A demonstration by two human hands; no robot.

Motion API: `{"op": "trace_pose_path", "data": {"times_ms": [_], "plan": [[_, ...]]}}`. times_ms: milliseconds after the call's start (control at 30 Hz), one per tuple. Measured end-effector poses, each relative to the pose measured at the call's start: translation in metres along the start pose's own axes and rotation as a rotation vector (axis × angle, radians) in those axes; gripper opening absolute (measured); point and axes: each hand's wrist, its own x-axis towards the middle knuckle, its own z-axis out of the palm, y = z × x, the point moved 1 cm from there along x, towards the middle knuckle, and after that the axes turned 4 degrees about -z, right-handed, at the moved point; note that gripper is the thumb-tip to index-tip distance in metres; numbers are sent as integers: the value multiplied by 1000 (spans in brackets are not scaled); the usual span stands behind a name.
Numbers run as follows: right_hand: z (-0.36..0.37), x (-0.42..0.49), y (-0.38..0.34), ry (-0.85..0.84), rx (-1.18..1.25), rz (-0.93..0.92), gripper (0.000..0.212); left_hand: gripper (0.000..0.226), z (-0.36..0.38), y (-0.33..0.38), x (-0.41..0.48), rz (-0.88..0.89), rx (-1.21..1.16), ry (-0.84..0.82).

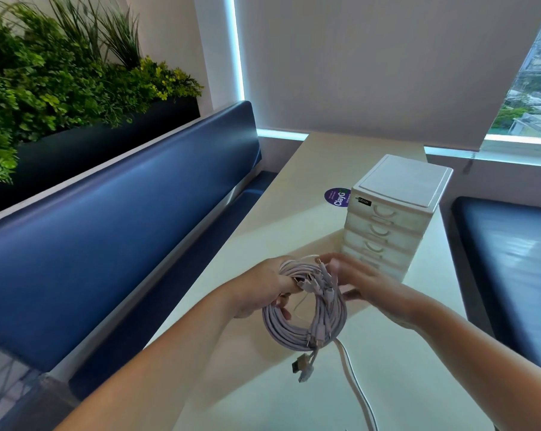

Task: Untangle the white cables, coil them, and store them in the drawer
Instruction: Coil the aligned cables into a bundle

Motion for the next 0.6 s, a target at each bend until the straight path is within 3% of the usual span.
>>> {"op": "trace_pose_path", "data": {"times_ms": [67,133,233,600], "plan": [[-6,3,0,119,75,-22,48,20,-1,1,-2,13,22,-35],[-9,6,-1,179,-40,-54,16,22,-2,4,-4,25,44,-78],[-6,10,4,69,-301,-104,36,26,-1,8,-6,34,56,-115],[-26,14,-11,307,-421,-273,18,20,-7,8,-6,10,153,-103]]}}
